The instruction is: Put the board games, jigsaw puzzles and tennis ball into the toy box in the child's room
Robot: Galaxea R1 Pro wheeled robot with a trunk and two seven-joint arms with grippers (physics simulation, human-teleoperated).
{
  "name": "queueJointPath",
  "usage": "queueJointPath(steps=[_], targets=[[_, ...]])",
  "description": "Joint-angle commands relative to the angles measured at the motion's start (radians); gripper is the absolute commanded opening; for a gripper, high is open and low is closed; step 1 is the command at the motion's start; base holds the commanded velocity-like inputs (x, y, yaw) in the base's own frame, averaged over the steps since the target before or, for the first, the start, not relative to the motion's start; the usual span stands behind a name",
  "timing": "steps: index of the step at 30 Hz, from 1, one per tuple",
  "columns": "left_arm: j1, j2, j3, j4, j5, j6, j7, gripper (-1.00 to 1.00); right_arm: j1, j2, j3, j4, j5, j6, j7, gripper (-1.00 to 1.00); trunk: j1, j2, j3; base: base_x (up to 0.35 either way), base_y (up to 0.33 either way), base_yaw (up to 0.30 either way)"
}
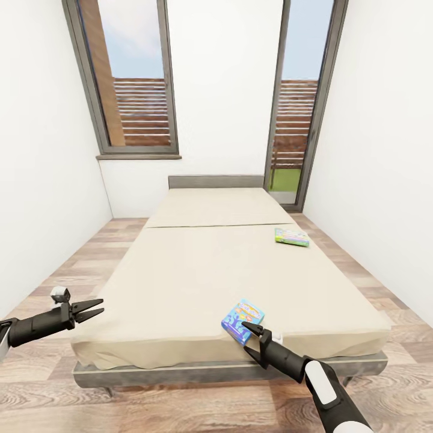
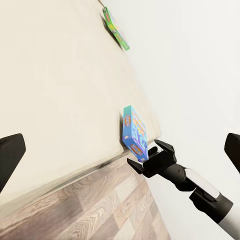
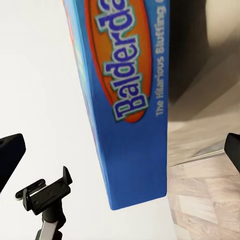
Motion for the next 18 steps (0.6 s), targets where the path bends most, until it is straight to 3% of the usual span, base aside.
queueJointPath(steps=[1, 18], targets=[[-0.001, 0.0, 0.0, 0.0, -0.001, 0.011, -0.004, 1.0, -0.001, 0.001, -0.006, 0.0, 0.004, 0.006, 0.003, 1.0, 0.0, 0.0, -0.001, 0.0, 0.003, 0.0], [-0.001, 0.0, 0.0, 0.0, -0.001, 0.011, -0.004, 1.0, -0.001, 0.001, -0.005, 0.0, 0.004, 0.006, 0.003, 1.0, 0.0, 0.0, -0.001, 0.0, 0.02, 0.0]])
